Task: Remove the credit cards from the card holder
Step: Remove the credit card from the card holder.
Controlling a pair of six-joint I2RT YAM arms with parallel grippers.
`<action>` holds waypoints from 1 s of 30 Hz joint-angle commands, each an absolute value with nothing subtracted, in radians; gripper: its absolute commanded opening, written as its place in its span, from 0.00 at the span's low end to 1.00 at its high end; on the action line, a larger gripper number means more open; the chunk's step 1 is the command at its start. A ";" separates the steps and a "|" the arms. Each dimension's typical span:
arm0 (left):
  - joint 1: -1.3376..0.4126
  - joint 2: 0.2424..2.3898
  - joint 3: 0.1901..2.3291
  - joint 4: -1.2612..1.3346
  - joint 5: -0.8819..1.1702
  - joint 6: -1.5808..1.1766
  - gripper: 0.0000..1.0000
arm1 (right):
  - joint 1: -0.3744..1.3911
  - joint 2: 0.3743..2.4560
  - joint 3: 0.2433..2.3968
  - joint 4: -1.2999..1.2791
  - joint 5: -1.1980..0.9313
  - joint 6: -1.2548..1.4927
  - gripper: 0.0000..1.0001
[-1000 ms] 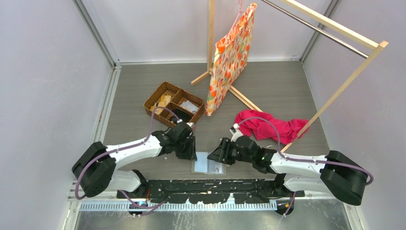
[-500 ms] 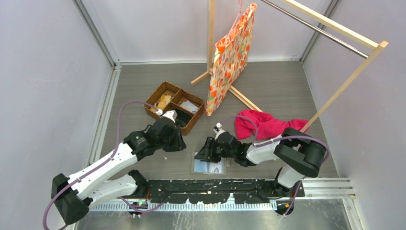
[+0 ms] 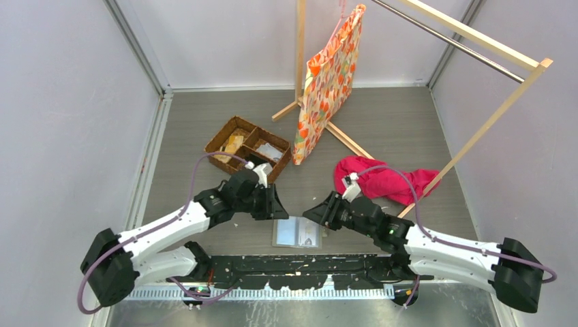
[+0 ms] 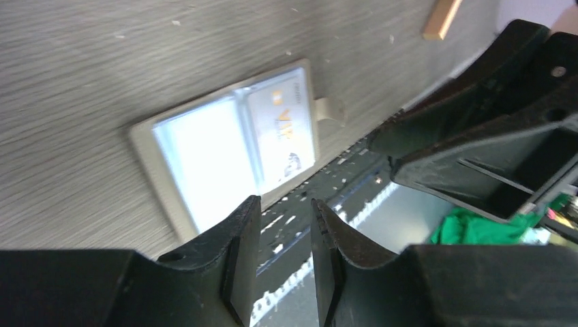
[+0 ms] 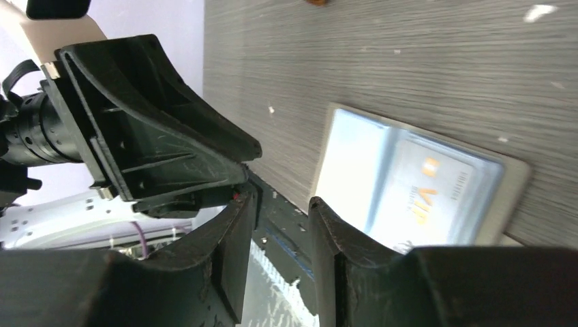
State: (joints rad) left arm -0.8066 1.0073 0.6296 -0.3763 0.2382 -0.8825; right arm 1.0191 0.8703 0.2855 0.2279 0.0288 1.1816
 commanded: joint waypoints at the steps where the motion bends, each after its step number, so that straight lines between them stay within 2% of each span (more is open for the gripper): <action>1: -0.818 1.091 0.588 -0.072 0.424 -0.947 0.35 | 1.024 0.781 0.238 0.031 0.118 1.198 0.39; 4: -0.821 1.164 0.547 0.031 0.444 -0.991 0.34 | 1.026 0.774 0.229 0.040 0.102 1.208 0.35; 12: -0.824 1.365 0.456 0.279 0.503 -1.057 0.34 | 1.026 0.888 0.222 0.070 0.086 1.197 0.33; 30: -0.825 1.413 0.454 0.185 0.436 -0.978 0.33 | 1.027 1.030 0.209 0.188 0.077 1.193 0.33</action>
State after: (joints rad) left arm -0.8227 1.3949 0.4442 0.1719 0.4400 -1.0069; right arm 1.0210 1.0111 0.2089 0.1341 0.0662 1.1965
